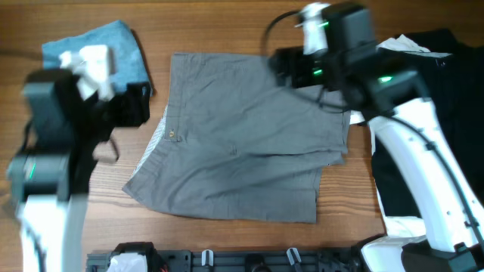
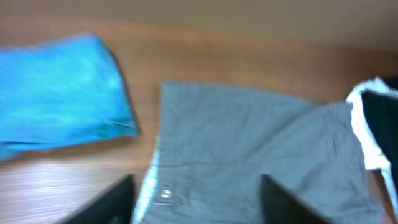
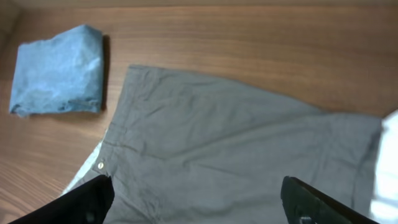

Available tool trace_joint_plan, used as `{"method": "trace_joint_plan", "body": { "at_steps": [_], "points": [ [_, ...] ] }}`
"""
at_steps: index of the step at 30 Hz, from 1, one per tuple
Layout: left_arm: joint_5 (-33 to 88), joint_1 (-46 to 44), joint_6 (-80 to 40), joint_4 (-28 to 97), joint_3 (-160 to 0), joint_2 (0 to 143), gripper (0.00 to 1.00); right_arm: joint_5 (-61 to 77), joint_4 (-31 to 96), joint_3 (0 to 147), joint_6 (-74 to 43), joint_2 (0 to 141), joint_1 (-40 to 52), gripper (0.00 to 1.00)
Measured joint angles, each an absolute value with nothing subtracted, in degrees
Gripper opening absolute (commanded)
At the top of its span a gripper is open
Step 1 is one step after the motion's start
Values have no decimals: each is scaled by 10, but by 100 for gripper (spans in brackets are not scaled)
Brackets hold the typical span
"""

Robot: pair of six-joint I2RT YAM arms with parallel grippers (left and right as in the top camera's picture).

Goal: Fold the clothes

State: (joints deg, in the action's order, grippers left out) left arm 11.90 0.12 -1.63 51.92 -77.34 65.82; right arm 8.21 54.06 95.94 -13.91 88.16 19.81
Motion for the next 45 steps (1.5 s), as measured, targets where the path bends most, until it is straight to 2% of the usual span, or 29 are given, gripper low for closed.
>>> {"method": "trace_joint_plan", "body": {
  "at_steps": [3, 6, 10, 13, 17, 20, 24, 28, 34, 35, 36, 38, 41, 45],
  "points": [
    [137, -27, -20, 474, -773, 799, 4, 125, 569, 959, -144, 882, 154, 89],
    [147, -59, -19, 396, -773, 956, 4, 144, 590, 959, -150, 882, 136, 86],
    [149, -78, -19, 304, -772, 1091, 4, 150, 601, 959, -156, 886, 136, 75],
    [133, -79, -19, 251, -772, 1150, 8, 150, 602, 949, -163, 904, 136, 73],
    [114, -79, -19, 191, -772, 1205, 7, 143, 602, 930, -184, 957, 136, 66],
    [87, -72, -37, 143, -780, 1221, 19, 124, 602, 928, -193, 1005, 136, 65],
    [8, -32, -85, 99, -785, 1231, 19, 110, 594, 927, -195, 1058, 136, 72],
    [64, 67, -104, 109, -813, 1243, 29, 90, 548, 926, -194, 1096, 136, 72],
    [139, 65, -109, 123, -819, 1233, 44, 64, 512, 926, -186, 1155, 135, 45],
    [145, 63, -109, 135, -819, 1218, 47, 61, 505, 926, -180, 1172, 135, 35],
    [148, 63, -109, 145, -819, 1201, 49, 58, 498, 926, -171, 1186, 135, 20],
    [150, 63, -108, 177, -820, 1167, 52, 54, 475, 925, -161, 1206, 135, 17],
    [152, 63, -109, 245, -821, 1080, 62, 50, 422, 924, -157, 1240, 133, 15],
    [154, 63, -108, 357, -825, 964, 84, 49, 333, 926, -158, 1279, 109, 9]
  ]
}}
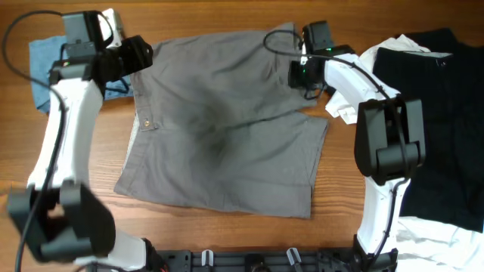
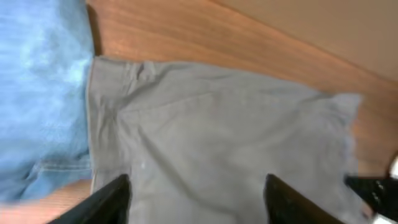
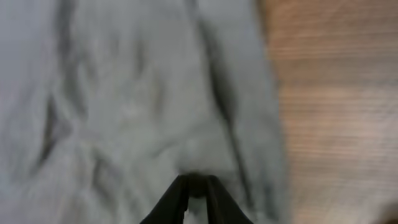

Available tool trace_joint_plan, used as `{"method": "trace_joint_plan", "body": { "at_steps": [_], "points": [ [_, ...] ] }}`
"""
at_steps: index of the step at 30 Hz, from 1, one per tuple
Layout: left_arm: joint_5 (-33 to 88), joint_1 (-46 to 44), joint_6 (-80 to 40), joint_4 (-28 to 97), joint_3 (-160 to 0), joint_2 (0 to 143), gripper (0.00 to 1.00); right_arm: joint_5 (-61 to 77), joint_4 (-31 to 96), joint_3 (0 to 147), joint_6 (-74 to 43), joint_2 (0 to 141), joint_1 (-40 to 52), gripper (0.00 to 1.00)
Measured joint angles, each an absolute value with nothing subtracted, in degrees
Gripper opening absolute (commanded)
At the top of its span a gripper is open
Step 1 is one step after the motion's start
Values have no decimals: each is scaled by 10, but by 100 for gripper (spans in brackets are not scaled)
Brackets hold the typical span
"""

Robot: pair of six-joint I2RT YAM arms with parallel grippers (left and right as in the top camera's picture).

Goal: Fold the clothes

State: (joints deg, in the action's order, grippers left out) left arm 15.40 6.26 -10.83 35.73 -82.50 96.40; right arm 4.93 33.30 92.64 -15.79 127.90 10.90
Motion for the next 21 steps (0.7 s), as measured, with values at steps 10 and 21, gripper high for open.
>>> {"method": "trace_joint_plan", "body": {
  "at_steps": [10, 21],
  "points": [
    [120, 63, -110, 573, -826, 809, 100, 183, 348, 941, -80, 1249, -39, 67],
    [59, 63, -132, 719, -819, 802, 100, 249, 389, 827, -19, 1207, -19, 65]
  ]
}}
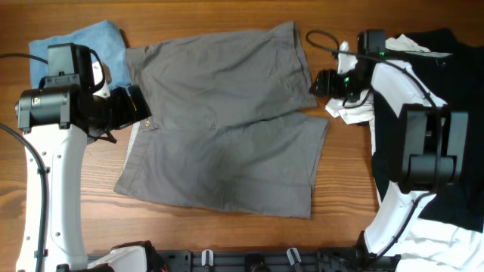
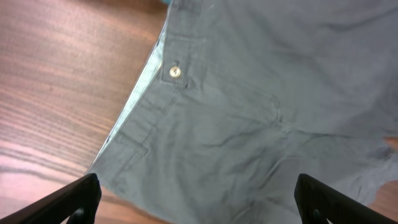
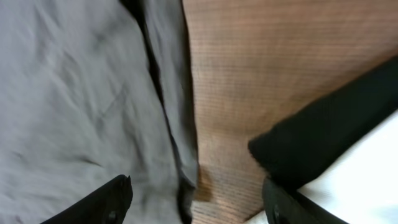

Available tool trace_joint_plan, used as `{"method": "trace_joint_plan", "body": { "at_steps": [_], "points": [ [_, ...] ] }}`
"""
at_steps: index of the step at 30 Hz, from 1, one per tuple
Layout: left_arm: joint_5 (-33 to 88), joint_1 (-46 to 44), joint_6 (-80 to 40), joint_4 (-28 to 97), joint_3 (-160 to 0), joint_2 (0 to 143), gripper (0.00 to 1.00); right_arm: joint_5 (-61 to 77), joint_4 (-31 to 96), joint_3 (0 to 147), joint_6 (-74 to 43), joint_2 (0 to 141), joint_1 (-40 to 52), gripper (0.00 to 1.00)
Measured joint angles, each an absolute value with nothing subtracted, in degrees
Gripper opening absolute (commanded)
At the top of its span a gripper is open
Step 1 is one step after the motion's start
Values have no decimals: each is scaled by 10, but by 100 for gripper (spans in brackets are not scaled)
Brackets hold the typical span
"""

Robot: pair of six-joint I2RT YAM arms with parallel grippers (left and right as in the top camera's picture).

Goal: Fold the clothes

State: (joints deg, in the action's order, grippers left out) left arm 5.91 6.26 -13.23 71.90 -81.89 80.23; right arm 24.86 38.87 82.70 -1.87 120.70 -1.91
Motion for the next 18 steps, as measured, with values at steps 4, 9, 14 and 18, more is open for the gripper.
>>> {"method": "trace_joint_plan", "body": {
  "at_steps": [4, 9, 14, 18],
  "points": [
    [54, 63, -133, 727, -818, 802, 100, 288, 354, 800, 14, 1208, -7, 23],
    [54, 63, -133, 735, -817, 802, 100, 278, 271, 775, 3, 1209, 16, 4],
    [34, 63, -132, 753, -817, 802, 100, 197, 139, 772, -40, 1209, -16, 34],
    [28, 63, -132, 757, -812, 802, 100, 235, 136, 772, -81, 1209, -68, 61]
  ]
}}
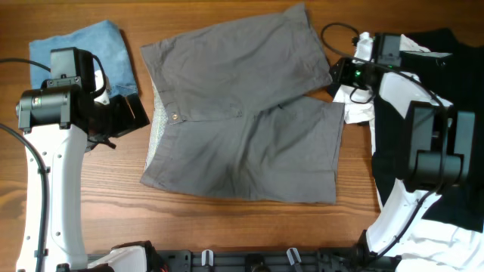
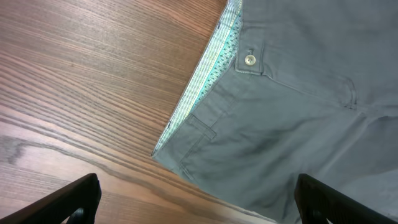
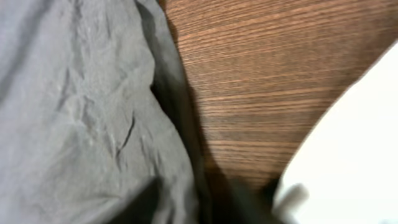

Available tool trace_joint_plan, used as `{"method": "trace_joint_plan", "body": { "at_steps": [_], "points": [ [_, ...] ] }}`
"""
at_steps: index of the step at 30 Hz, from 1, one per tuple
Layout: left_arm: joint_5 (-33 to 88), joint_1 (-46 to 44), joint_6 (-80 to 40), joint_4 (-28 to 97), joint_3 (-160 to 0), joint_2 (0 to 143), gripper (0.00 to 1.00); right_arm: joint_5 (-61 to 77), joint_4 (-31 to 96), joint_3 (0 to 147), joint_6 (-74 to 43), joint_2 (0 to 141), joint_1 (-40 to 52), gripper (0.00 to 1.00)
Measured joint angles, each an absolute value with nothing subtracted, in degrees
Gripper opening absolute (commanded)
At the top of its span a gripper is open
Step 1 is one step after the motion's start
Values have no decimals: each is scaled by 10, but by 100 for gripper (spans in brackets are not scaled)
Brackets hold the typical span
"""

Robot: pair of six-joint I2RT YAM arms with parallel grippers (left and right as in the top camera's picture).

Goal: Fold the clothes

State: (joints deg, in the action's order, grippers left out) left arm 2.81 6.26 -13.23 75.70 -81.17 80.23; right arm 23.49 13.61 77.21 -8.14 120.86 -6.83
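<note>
Grey shorts point(image 1: 242, 113) lie spread flat mid-table, waistband and button point(image 2: 250, 60) to the left, both legs pointing right. My left gripper point(image 1: 128, 113) hovers open just left of the waistband, its fingers point(image 2: 79, 198) wide apart over bare wood and the shorts' lower corner. My right gripper point(image 1: 338, 75) sits at the hem of the upper leg. In the right wrist view its fingers point(image 3: 149, 202) are dark blurs on either side of the hem edge point(image 3: 186, 143). Whether they grip the cloth does not show.
A folded blue cloth point(image 1: 83, 41) lies at the back left. A black garment point(image 1: 442, 106) and a white one point(image 1: 363, 109) are piled at the right, close to the right gripper. Bare wood shows in front of the shorts.
The shorts lie further right and are turned a little, so the waistband is now clear of my left gripper. The right fingers stand closer together at the upper leg's hem.
Both arms were over crumpled shorts with open jaws. Then the shorts lay spread out, the right gripper shut on the upper leg's far edge. Then both stood open, left over the waistband. Now the shorts sit further right.
</note>
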Motion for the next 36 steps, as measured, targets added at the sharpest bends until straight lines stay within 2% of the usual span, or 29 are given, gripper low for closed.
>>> {"method": "trace_joint_plan", "body": {
  "at_steps": [3, 6, 8, 10, 15, 18, 21, 22, 25, 27, 28, 30, 33, 36],
  "points": [
    [28, 63, -132, 749, -764, 802, 99, 266, 216, 771, -73, 1173, -67, 63],
    [28, 63, -145, 715, -671, 800, 91, 279, 298, 771, -72, 1053, -65, 67],
    [28, 63, -173, 680, -609, 801, 81, 283, 365, 774, -72, 979, -65, 70],
    [28, 63, -215, 632, -548, 801, 71, 287, 438, 776, -73, 925, -65, 79],
    [17, 64, -311, 520, -423, 804, 54, 289, 560, 773, -82, 910, -65, 78],
    [15, 64, -333, 470, -407, 814, 37, 289, 585, 757, -84, 910, -65, 78],
    [24, 64, -346, 448, -407, 831, 8, 289, 594, 724, -84, 910, -65, 78],
    [32, 64, -350, 440, -407, 841, 4, 283, 594, 703, -91, 910, -65, 79],
    [45, 64, -352, 434, -407, 848, 4, 250, 592, 644, -110, 910, -65, 81],
    [46, 64, -352, 434, -407, 848, 4, 219, 591, 600, -128, 910, -65, 70],
    [46, 64, -351, 434, -407, 848, 4, 206, 594, 579, -138, 911, -65, 69],
    [48, 64, -350, 435, -410, 848, 4, 196, 609, 545, -152, 911, -65, 60],
    [49, 64, -350, 435, -423, 848, 4, 199, 615, 498, -163, 911, -65, 55],
    [51, 64, -350, 435, -428, 848, 4, 215, 594, 439, -180, 911, -65, 55]
  ]
}}
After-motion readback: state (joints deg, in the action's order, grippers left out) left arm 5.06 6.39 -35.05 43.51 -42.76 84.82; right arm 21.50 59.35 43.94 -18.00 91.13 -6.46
